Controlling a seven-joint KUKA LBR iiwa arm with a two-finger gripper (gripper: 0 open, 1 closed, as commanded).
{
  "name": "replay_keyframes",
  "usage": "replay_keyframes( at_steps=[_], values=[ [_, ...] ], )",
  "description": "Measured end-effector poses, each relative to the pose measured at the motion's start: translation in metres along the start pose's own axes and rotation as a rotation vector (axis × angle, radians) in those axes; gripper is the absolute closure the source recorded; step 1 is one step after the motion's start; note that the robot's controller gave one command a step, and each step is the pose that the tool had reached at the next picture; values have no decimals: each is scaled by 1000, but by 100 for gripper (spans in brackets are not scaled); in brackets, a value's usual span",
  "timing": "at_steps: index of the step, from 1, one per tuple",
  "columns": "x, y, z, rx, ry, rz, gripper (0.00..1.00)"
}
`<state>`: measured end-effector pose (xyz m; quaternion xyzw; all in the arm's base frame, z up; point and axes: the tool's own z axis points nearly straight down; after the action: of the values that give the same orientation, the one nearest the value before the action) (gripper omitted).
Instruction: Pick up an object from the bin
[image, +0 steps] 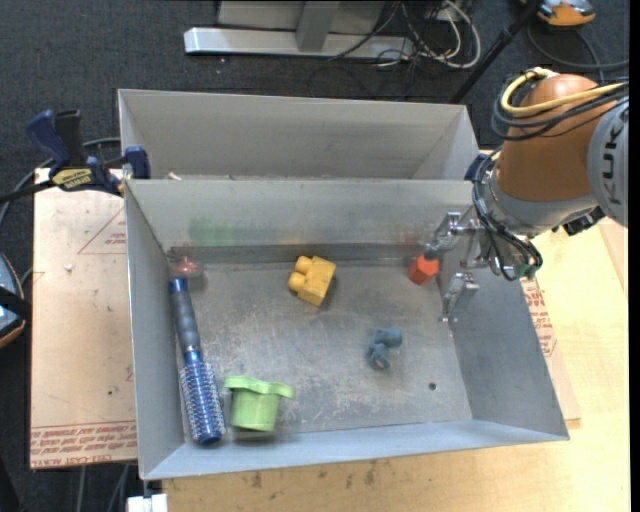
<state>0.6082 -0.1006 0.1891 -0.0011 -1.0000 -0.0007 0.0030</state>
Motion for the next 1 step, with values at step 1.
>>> replay_keyframes(
  at_steps=[1],
  values=[
    [25,49,117,0,-13,114,0]
  ],
)
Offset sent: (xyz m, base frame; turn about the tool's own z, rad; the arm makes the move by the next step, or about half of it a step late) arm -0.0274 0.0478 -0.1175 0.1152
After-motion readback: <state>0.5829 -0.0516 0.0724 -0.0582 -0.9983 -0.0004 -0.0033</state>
